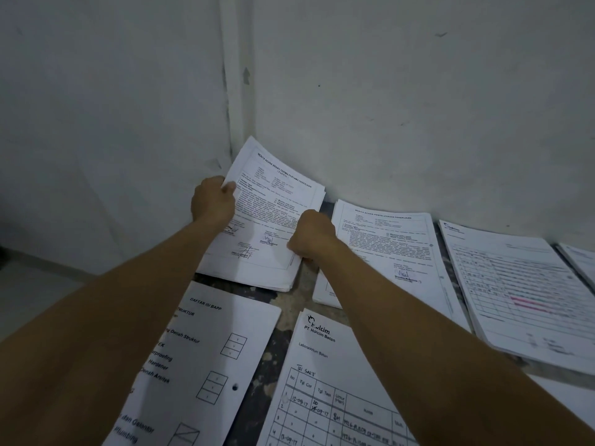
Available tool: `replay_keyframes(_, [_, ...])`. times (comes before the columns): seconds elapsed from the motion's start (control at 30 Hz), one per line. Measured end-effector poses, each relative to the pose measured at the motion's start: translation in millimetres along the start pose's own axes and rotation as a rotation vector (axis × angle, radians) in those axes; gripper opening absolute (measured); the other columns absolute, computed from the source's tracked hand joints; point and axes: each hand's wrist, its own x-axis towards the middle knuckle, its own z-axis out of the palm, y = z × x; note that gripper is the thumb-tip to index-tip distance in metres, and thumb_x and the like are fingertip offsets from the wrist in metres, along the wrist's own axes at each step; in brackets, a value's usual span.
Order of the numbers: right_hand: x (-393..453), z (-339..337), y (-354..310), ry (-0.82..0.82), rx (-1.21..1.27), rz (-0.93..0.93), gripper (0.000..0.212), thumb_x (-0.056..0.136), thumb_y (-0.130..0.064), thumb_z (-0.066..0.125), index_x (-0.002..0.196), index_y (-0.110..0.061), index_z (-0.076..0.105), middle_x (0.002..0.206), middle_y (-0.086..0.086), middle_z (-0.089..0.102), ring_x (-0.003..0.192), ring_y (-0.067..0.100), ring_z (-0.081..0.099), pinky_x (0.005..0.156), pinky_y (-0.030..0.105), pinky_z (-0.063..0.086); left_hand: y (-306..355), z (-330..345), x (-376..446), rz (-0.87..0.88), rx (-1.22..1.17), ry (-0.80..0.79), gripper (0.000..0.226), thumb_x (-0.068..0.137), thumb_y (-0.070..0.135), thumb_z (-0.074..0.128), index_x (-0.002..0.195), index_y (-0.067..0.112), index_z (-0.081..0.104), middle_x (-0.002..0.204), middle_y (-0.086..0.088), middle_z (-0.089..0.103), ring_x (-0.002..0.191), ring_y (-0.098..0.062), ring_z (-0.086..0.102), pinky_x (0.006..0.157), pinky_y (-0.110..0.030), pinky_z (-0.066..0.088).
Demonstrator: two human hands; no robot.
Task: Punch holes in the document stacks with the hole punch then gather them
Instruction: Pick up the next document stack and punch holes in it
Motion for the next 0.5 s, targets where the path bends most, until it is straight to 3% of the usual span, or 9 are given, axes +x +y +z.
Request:
replay_keyframes(0.13, [-7, -4, 0, 0.002, 0.117, 0.015, 0.025, 0.089, -0.008, 0.061, 0.070, -0.012, 0.047, 0.073, -0.003, 0.048, 0.060, 0.009, 0.046, 0.040, 0.016, 0.031, 13, -18, -4, 0.008, -0.072, 0.024, 0.030, 0.102, 0.029, 0.047, 0.100, 0.006, 0.065, 0.101, -0.013, 0.069, 0.081, -0.029, 0.066, 0.072, -0.042, 0.058])
replay_keyframes(0.2, [-13, -10, 3, 0.030, 0.253, 0.018, 0.009, 0.089, -0.014, 0.066, 0.088, -0.005, 0.063, 0.087, 0.002, 0.061, 0.077, 0.018, 0.062, 0.051, 0.019, 0.045, 19, -29, -7, 0.013, -0.104, 0.059, 0.027, 0.102, 0.028, 0.047, 0.099, 0.007, 0.064, 0.102, -0.011, 0.069, 0.081, -0.026, 0.066, 0.070, -0.036, 0.056])
replay_keyframes(0.27, [-20, -15, 6, 0.057, 0.412, 0.013, 0.026, 0.090, -0.027, 0.069, 0.100, -0.003, 0.067, 0.090, 0.005, 0.065, 0.083, 0.022, 0.065, 0.064, 0.026, 0.052, 25, -41, -10, 0.019, -0.140, 0.096, 0.026, 0.102, 0.028, 0.047, 0.095, 0.008, 0.062, 0.099, -0.009, 0.068, 0.081, -0.024, 0.064, 0.067, -0.032, 0.051])
replay_keyframes(0.37, [-32, -29, 7, 0.107, 0.570, 0.010, 0.035, 0.092, -0.043, 0.064, 0.086, -0.009, 0.061, 0.078, 0.000, 0.059, 0.074, 0.017, 0.059, 0.064, 0.028, 0.051, 37, -61, -17, 0.034, -0.239, 0.141, 0.025, 0.102, 0.027, 0.047, 0.086, 0.011, 0.057, 0.091, -0.005, 0.065, 0.075, -0.018, 0.061, 0.061, -0.026, 0.047])
replay_keyframes(0.43, [-40, -40, 5, 0.144, 0.657, 0.001, 0.034, 0.092, -0.045, 0.063, 0.085, -0.012, 0.062, 0.084, 0.003, 0.064, 0.079, 0.019, 0.062, 0.069, 0.031, 0.054, 48, -75, -23, 0.058, -0.315, 0.174, 0.027, 0.101, 0.025, 0.048, 0.078, 0.012, 0.054, 0.083, -0.002, 0.062, 0.071, -0.014, 0.057, 0.061, -0.026, 0.046])
replay_keyframes(0.5, [-51, -53, 3, 0.216, 0.707, -0.031, 0.034, 0.091, -0.044, 0.065, 0.077, -0.015, 0.056, 0.078, 0.000, 0.062, 0.069, 0.014, 0.059, 0.056, 0.027, 0.048, 64, -89, -29, 0.078, -0.383, 0.202, 0.031, 0.101, 0.024, 0.049, 0.071, 0.017, 0.049, 0.074, 0.004, 0.056, 0.064, -0.008, 0.051, 0.059, -0.023, 0.043])
